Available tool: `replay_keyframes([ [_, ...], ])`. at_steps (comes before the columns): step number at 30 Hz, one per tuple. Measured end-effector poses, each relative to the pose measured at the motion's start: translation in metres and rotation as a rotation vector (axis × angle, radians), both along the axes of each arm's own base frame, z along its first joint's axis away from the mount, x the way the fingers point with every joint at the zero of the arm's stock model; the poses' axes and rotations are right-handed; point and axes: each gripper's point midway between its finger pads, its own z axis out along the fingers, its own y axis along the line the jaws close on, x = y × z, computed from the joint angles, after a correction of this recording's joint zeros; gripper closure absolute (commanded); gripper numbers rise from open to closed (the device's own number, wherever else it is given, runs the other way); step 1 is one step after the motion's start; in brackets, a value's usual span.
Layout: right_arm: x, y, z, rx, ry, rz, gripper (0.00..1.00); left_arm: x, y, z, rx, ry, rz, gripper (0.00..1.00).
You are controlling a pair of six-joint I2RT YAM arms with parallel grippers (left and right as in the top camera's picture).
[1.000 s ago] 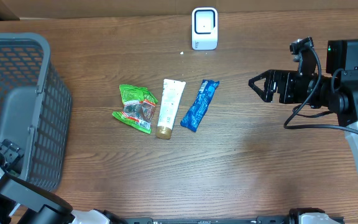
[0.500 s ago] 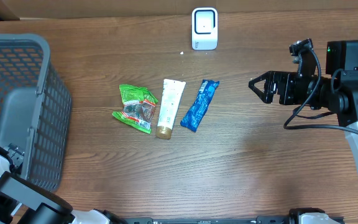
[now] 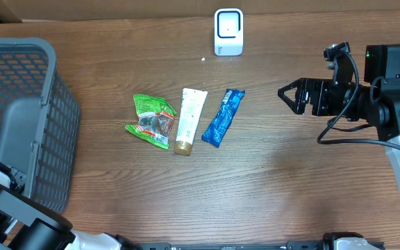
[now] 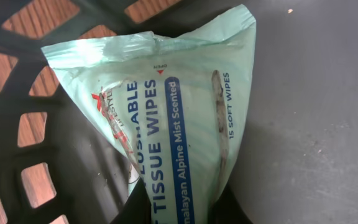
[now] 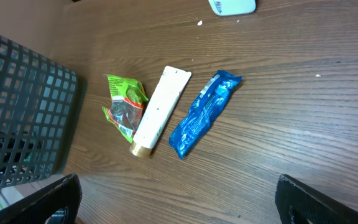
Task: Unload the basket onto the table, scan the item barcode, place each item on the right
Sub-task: 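Reach into the basket and grasp the mint tissue-wipes pack with left gripper, then swing the wipes pack past the scanner and set it right of the wrapper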
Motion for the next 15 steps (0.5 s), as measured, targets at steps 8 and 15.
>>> replay_keyframes([
  [8,0.003,0.000,0.002,0.001,-0.014,-0.001,0.00,0.054,-0.020,0.045,-0.148,-0.118,-0.087,0.96],
  [15,0.003,0.000,0.002,0.002,-0.017,-0.002,0.01,0.166,-0.064,0.206,-0.104,-0.382,-0.379,0.96],
])
